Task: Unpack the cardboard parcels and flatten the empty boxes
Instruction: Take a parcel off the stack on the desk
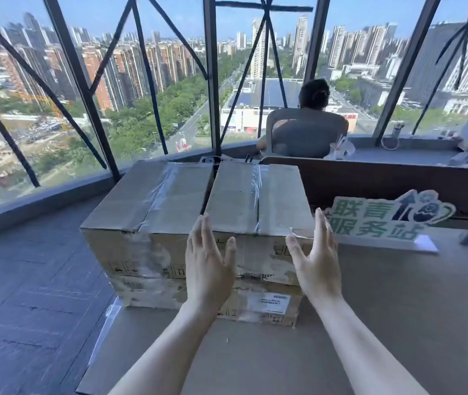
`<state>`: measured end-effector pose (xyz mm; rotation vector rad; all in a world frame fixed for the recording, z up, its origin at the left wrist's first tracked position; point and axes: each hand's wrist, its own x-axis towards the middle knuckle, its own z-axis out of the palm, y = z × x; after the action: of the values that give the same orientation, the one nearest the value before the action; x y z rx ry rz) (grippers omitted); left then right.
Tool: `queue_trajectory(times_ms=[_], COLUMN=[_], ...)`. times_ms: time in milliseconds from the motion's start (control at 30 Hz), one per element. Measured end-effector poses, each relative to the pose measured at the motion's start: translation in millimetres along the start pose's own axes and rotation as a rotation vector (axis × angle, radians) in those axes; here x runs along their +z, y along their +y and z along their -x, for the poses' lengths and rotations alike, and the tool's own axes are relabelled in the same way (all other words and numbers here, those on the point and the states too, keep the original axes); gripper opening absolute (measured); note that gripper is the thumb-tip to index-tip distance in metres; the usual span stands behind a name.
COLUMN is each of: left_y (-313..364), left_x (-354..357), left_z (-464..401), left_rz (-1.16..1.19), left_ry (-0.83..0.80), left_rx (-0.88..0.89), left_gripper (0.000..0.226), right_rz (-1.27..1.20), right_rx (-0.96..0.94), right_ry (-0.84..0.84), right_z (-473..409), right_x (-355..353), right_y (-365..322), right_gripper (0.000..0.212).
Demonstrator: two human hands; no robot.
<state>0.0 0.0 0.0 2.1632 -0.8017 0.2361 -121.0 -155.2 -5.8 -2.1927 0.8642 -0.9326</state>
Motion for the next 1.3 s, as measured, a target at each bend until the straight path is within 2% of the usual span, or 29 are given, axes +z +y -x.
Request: queue_trajectory(times_ms=[67, 200, 333, 467, 633, 733, 800, 967, 1133, 1200, 1300], left_y=[-4, -3, 3, 9, -8, -49, -88, -9, 38, 61, 99], left_x=[3, 7, 8, 1, 10, 46, 78, 30, 47, 63, 95], left_z=[0, -4, -8, -12, -51, -64, -71, -37, -11, -2, 10], left_rz=[0.070, 0.103, 0.134, 0.333, 0.612, 0.770, 0.850, 0.886, 0.882, 0.885, 0.857], left_ry=[0.031, 0.012, 0.006, -0.008, -0.262, -0.338, -0.355, -0.417, -0.532, -0.575, -0.629], left_rx=[-0.066, -0.117, -0.108, -0.175, -0.475, -0.629, -0.640, -0.571, -0.465, -0.444, -0.397], left_gripper=[0.063, 0.062, 0.057, 0.054, 0.058, 0.074, 0.075, 0.038, 0.021, 0.019, 0.028], right_rz=[-0.111, -0.201, -0.249, -0.335, -0.613, -0.645, -0.663, -0.701, -0.723, -0.728, -0.717], right_rx=[0.144, 0.182, 0.221, 0.318, 0.508, 0.556, 0.587, 0.640, 0.651, 0.647, 0.645], right_ry=[-0.059, -0.068, -0.031, -0.012, -0.111, -0.113, -0.086, -0.012, 0.086, 0.127, 0.144], right_z=[-2, -4, -11, -21, -46, -52, -49, -22, 4, 11, 16], right_x=[3, 10, 7, -6, -12, -6, -6, -27, -77, -105, -146], right_y=[1, 7, 14, 21, 25, 26, 29, 41, 70, 88, 127], right_gripper=[0.086, 0.088, 0.081, 0.064, 0.051, 0.041, 0.037, 0.029, 0.022, 0.021, 0.025])
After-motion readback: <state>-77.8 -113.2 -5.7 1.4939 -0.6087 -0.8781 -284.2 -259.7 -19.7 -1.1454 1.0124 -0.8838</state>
